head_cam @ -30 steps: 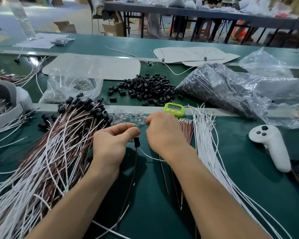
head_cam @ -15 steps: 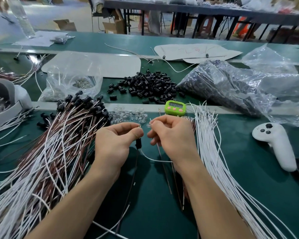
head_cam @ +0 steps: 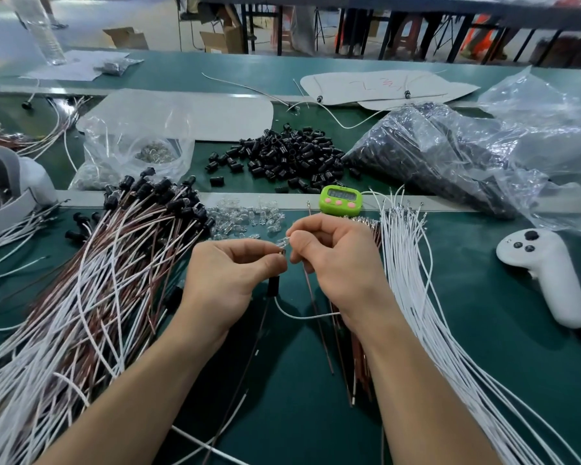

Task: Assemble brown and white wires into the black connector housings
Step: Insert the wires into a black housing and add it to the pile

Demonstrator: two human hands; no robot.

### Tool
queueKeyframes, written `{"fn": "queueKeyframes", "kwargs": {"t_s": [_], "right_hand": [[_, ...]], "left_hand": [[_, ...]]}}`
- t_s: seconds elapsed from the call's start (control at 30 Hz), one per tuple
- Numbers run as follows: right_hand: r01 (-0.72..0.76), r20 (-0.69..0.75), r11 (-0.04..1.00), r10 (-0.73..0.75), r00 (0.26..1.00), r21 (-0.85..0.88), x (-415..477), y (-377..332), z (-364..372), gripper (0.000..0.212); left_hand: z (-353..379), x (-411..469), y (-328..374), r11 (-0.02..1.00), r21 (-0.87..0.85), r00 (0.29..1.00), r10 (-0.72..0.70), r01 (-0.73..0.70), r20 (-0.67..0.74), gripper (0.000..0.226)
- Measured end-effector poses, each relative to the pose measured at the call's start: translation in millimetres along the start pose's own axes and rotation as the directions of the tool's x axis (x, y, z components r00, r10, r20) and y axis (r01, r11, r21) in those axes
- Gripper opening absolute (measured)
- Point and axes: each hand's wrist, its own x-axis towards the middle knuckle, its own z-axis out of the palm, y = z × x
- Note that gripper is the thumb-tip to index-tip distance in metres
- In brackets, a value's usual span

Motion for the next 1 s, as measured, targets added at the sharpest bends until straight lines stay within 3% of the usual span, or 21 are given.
{"fn": "queueKeyframes", "kwargs": {"t_s": [0.4, 0.67, 1.0], "right_hand": [[0.048, 0.05, 0.991, -0.042, 0.998, -0.126, 0.7, 5.4, -7.4, 0.013], [0.124, 0.086, 0.956, -0.104, 0.991, -0.267, -2.3, 0.2, -10.1, 0.015], [0.115, 0.024, 0.958, -0.113, 0.993, -0.264, -5.9, -4.2, -3.3, 0.017]], "left_hand": [[-0.8, -0.7, -0.6, 0.999, -0.025, 0.999, 0.032, -0.032, -0.004, 0.021], [-0.7, -1.4, -4.4, 0.994, 0.079, 0.996, 0.083, -0.082, -0.011, 0.021], [-3.0, -2.6, -6.5, 0.966, 0.188, 0.982, 0.185, -0.176, -0.03, 0.025]]}}
